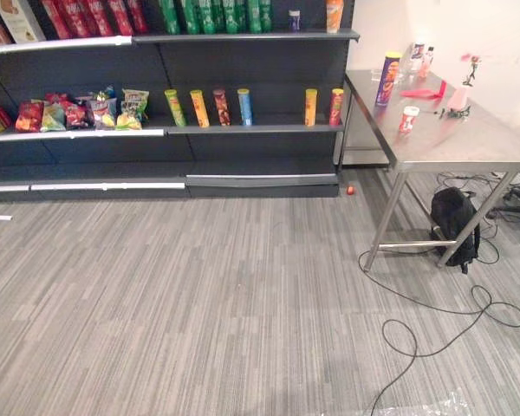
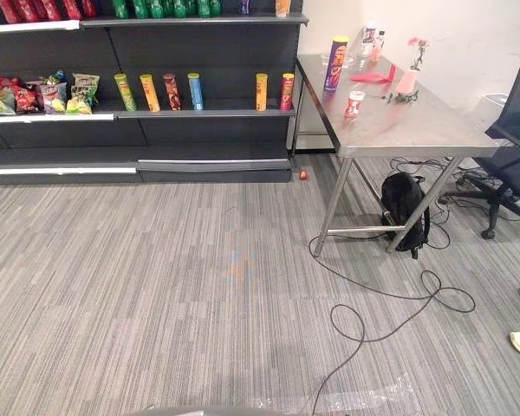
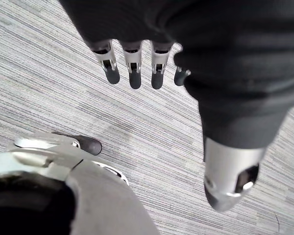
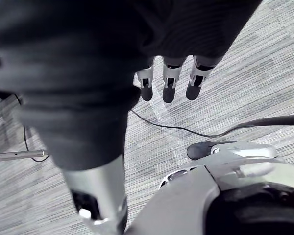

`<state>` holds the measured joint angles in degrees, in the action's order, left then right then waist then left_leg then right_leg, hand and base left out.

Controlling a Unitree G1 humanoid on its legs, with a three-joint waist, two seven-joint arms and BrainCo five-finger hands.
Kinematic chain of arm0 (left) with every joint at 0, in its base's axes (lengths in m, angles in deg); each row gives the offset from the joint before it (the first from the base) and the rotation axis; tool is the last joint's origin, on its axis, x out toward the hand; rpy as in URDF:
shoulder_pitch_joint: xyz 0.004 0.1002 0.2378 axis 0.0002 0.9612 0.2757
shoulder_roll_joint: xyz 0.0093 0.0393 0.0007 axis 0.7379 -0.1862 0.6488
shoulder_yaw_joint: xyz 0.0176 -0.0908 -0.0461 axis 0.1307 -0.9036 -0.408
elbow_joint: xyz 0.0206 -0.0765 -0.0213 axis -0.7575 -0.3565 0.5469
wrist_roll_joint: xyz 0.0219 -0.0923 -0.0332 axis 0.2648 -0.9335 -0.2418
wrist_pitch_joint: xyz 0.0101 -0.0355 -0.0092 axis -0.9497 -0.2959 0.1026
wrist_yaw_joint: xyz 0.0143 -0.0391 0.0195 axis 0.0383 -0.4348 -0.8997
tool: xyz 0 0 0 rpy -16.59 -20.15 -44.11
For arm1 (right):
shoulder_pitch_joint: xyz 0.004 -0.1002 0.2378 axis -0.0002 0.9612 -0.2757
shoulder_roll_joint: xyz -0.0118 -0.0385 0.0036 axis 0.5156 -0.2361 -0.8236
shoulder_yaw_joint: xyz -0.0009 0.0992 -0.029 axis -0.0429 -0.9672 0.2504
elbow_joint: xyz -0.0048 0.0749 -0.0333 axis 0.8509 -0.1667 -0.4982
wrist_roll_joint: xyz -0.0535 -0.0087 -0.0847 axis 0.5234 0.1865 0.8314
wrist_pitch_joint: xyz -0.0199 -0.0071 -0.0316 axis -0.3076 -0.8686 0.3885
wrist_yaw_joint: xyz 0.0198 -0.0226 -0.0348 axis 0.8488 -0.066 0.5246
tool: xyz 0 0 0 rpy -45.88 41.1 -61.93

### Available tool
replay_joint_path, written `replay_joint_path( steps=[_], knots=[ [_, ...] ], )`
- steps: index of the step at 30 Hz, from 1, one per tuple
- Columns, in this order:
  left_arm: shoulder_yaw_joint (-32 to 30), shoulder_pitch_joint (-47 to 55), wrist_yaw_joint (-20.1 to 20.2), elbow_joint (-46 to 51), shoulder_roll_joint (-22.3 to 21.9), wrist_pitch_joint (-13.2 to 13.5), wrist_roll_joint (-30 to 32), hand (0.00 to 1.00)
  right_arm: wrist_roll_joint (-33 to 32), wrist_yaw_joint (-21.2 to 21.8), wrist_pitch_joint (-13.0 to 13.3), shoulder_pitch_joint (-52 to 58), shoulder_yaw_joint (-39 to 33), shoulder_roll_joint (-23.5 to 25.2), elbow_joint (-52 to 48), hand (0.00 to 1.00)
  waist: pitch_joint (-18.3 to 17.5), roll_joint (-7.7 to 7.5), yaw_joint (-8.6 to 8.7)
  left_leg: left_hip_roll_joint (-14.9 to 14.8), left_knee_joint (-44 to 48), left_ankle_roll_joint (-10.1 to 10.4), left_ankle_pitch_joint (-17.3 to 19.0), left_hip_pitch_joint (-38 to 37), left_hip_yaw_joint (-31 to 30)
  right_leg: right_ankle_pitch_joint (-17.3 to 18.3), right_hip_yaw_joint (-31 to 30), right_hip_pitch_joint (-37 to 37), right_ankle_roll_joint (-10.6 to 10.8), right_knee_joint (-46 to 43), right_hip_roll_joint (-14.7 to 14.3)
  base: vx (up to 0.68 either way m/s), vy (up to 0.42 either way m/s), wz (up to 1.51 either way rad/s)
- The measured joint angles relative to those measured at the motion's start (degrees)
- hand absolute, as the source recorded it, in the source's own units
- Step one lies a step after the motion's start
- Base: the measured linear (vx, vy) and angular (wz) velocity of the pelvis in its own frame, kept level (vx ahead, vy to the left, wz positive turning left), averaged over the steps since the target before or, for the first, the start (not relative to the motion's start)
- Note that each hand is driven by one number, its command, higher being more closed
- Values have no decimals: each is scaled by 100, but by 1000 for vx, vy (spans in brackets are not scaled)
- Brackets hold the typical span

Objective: Put the gum and the chips on the shelf.

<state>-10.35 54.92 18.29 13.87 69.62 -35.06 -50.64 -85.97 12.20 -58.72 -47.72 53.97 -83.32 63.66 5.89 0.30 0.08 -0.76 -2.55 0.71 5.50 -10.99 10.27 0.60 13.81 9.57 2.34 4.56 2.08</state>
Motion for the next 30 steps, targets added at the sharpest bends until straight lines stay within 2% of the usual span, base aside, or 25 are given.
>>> replay_joint_path(
  steps=[1, 3, 4, 5, 7, 8, 9, 12, 13, 15, 16, 17, 19, 20, 24, 30],
  knots=[
    [0, -12, 6, -3, -2, 19, -1, 0, 0, 6, 3, -9, -3, 2, 0, 0, 73, -57, 2, 9, -38, 3, 1, -31, 1, -4, 6, 66, 7, 49, -1, 78, 15, 1],
    [-1, -54, 14, -4, 6, 15, -2, 0, 0, 6, 2, -43, -13, 11, 0, 0, 150, -18, 5, 20, -51, 22, 12, -129, 4, -11, 27, 180, 21, 104, 0, 69, 12, 1],
    [-2, -63, 15, -10, 9, 13, -2, 0, 0, 5, 2, -44, -32, 16, 1, 0, 189, -77, -2, 21, -62, 43, 26, -135, 5, -7, 33, 193, 29, 131, 0, 0, 0, 0],
    [-1, -67, 16, -11, 11, 10, -1, 0, 2, 5, 2, -50, -48, 20, 1, 0, 171, -32, -2, 22, -63, 44, 26, -142, 5, -4, 38, 198, 33, 131, 0, 0, 0, 0],
    [-3, -82, 24, -10, 12, -39, -3, 0, 1, 7, 14, -55, -53, 23, 0, 0, 228, -79, -1, 20, -111, 49, 29, -149, 5, 15, 47, 186, 61, 131, -5, 0, 0, 0],
    [-11, -107, 55, -10, 22, -95, -3, 0, 0, 6, 39, -72, -52, 25, 0, 0, 232, -23, 1, 15, -120, 50, 29, -181, 8, 19, 48, 203, 67, 129, -9, 0, 0, 0],
    [-15, -111, 69, -11, 26, -121, -2, 0, -5, 3, 43, -75, -51, 25, 0, 0, 258, -67, -1, 14, -129, 50, 29, -194, 10, 27, 47, 203, 79, 127, -10, 0, 0, 0],
    [-15, -124, 76, -12, 34, -186, 6, 0, -69, 16, 49, -80, -52, 27, -1, 0, 291, -74, 4, 13, -133, 72, 44, -226, 15, 38, 46, 266, 95, 127, -9, -49, -19, 0],
    [-14, -124, 75, -13, 34, -184, 6, 0, -107, 39, 48, -80, -51, 26, -1, 0, 269, -27, 5, 13, -132, 74, 45, -234, 20, 38, 42, 265, 95, 127, -9, -57, -13, -1],
    [-14, -124, 75, -14, 33, -174, 3, 0, -184, 98, 43, -66, -51, 24, -1, 0, 298, -80, 4, 12, -135, 74, 45, -232, 25, 38, 38, 261, 94, 127, -9, -48, -13, -1],
    [-14, -124, 73, -15, 33, -177, 2, 0, -183, 204, 44, -58, -52, 18, -1, 0, 269, -26, 5, 11, -133, 74, 45, -234, 27, 37, 37, 263, 93, 127, -9, -41, -17, 0],
    [-14, -124, 60, -15, 32, -184, 0, 0, -186, 291, 57, -45, -52, 15, -3, 0, 299, -74, 5, 10, -134, 72, 44, -236, 26, 37, 39, 266, 92, 128, -9, -39, -17, 0],
    [-14, -124, 57, -16, 31, -185, 1, 0, -223, 391, 59, -37, -52, 7, -2, 0, 279, -42, 4, 10, -135, 72, 44, -240, 26, 36, 39, 268, 92, 129, -10, -19, -9, 0],
    [-14, -124, 57, -19, 30, -184, 2, 0, -225, 455, 68, -32, -50, 2, -2, 0, 301, -80, 5, 10, -138, 72, 44, -242, 27, 36, 39, 269, 91, 131, -11, -31, -17, 0],
    [-13, -124, 55, -23, 30, -178, 5, 0, -506, 475, 160, 1, -42, 9, 6, 0, 287, -56, 3, 10, -158, 72, 44, -265, 47, 36, 20, 275, 91, 133, -13, -7, -4, -1],
    [-10, -124, 14, -62, 29, -179, -1, 0, -496, 473, 245, 12, -41, 17, 9, 0, 298, -71, 5, 12, -223, 72, 44, -340, 148, 36, -47, 292, 91, 133, -20, -27, -11, -6]
  ],
)
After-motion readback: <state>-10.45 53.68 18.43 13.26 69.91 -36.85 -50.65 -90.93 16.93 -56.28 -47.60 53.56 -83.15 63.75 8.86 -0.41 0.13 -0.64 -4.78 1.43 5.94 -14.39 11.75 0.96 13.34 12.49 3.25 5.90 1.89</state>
